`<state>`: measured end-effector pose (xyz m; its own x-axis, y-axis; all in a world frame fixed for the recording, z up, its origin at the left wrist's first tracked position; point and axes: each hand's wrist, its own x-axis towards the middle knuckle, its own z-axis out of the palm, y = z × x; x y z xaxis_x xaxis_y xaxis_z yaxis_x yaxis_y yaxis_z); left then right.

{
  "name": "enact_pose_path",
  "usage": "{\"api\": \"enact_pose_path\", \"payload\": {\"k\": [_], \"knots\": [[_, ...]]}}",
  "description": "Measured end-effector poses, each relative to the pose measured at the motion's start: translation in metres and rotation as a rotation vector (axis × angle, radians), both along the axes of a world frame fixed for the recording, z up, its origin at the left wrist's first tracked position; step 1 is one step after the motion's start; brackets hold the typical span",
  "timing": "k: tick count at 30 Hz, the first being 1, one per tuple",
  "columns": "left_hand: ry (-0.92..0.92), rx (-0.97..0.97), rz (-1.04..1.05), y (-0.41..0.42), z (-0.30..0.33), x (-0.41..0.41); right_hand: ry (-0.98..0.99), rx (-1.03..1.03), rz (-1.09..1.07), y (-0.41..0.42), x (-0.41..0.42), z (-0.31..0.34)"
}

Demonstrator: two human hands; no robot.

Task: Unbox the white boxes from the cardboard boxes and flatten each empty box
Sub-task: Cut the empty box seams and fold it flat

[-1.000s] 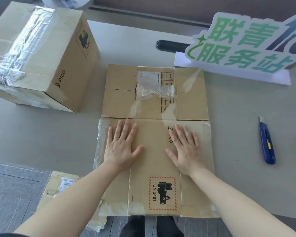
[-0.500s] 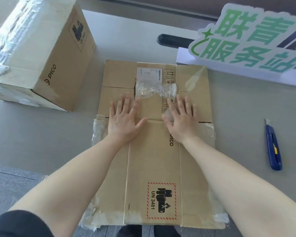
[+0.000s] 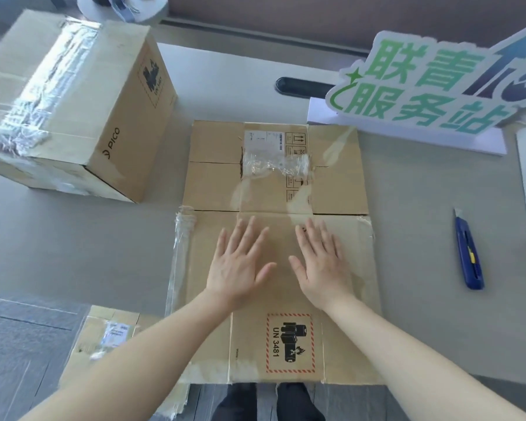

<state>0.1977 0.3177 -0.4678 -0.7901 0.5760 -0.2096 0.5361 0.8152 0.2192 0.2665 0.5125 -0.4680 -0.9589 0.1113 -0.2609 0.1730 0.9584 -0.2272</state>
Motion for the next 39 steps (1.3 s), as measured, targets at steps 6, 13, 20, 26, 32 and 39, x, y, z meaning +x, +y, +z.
{"api": "enact_pose_path", "payload": {"k": [6,13,20,26,32,39], "knots": [[0.002,-0.031,0.056,-0.013,-0.018,0.033,0.02,0.094,-0.026,-0.013,0.04,-0.021],[-0.078,-0.058,0.054,-0.017,-0.005,0.026,0.01,-0.032,-0.067,-0.008,0.036,-0.008],[-0.162,0.27,0.935,-0.056,0.024,-0.059,0.162,-0.185,-0.816,0.06,-0.017,0.021],[-0.426,0.505,1.09,-0.066,0.022,-0.103,0.063,-0.448,-1.053,0.087,-0.048,0.026],[-0.457,0.459,1.043,-0.075,0.017,-0.109,0.093,-0.521,-0.97,0.087,-0.041,0.022],[-0.399,0.644,0.996,-0.063,0.048,-0.081,0.3,-0.603,-0.938,0.079,-0.017,0.035]]}}
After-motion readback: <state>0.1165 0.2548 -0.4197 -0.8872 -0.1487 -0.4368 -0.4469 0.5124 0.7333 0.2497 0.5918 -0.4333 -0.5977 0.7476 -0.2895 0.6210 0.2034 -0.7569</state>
